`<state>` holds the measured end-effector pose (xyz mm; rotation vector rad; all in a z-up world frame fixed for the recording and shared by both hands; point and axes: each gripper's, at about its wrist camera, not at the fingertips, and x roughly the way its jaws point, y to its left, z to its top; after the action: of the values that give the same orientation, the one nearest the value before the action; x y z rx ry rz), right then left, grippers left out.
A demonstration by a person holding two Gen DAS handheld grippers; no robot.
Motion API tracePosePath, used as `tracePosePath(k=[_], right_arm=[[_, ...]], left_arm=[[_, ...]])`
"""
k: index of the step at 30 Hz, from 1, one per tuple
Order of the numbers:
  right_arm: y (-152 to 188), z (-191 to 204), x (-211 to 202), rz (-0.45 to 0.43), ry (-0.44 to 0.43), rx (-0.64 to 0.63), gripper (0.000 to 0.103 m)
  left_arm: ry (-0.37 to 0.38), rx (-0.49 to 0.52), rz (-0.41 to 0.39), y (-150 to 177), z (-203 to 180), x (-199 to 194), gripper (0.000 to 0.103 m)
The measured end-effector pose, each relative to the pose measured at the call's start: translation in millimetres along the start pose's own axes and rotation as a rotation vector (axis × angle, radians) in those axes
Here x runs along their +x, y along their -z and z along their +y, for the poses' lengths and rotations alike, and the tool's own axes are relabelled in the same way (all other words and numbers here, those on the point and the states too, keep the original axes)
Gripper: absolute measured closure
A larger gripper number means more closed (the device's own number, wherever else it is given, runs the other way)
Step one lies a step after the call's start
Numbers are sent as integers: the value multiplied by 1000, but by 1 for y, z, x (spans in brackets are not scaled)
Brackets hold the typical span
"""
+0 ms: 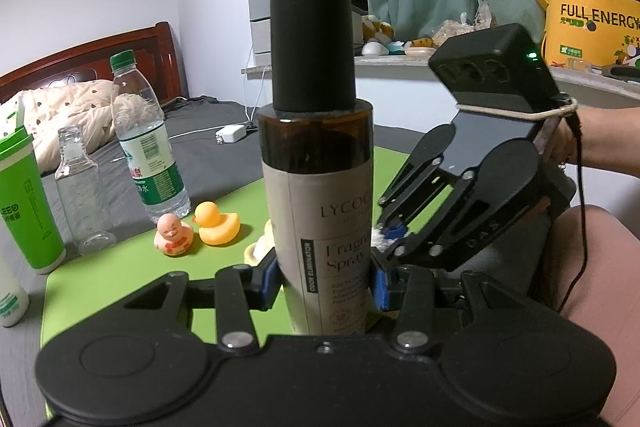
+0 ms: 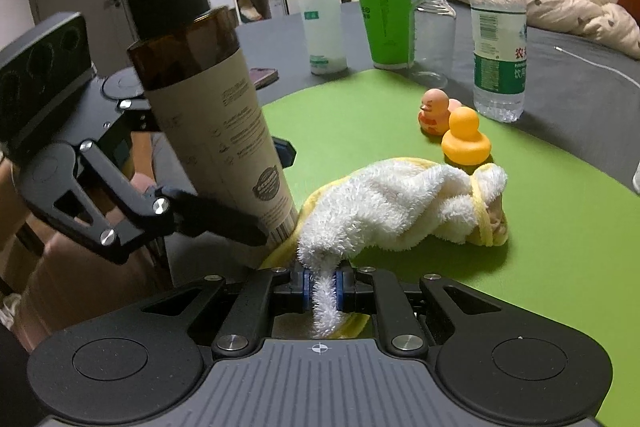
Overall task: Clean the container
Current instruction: 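Wipe around the bottle's neck below the black cap with the right gripper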
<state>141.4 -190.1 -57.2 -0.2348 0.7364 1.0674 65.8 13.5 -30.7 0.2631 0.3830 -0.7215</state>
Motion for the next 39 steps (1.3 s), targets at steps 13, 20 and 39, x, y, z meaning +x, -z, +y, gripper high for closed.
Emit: tracePosePath(k=[13,20,39], right_arm=[[24,37,-67,-134,106,26,91],[-5,67,-111,-257,237,-6,91],[-67,101,-102,-213,244,-58,90]], left_arm=[[-23,-22,-2,0,-2,-1,60],[-37,-33,6,-1,-2,0,60],[-42,-33,8,-1,-2,1,60]])
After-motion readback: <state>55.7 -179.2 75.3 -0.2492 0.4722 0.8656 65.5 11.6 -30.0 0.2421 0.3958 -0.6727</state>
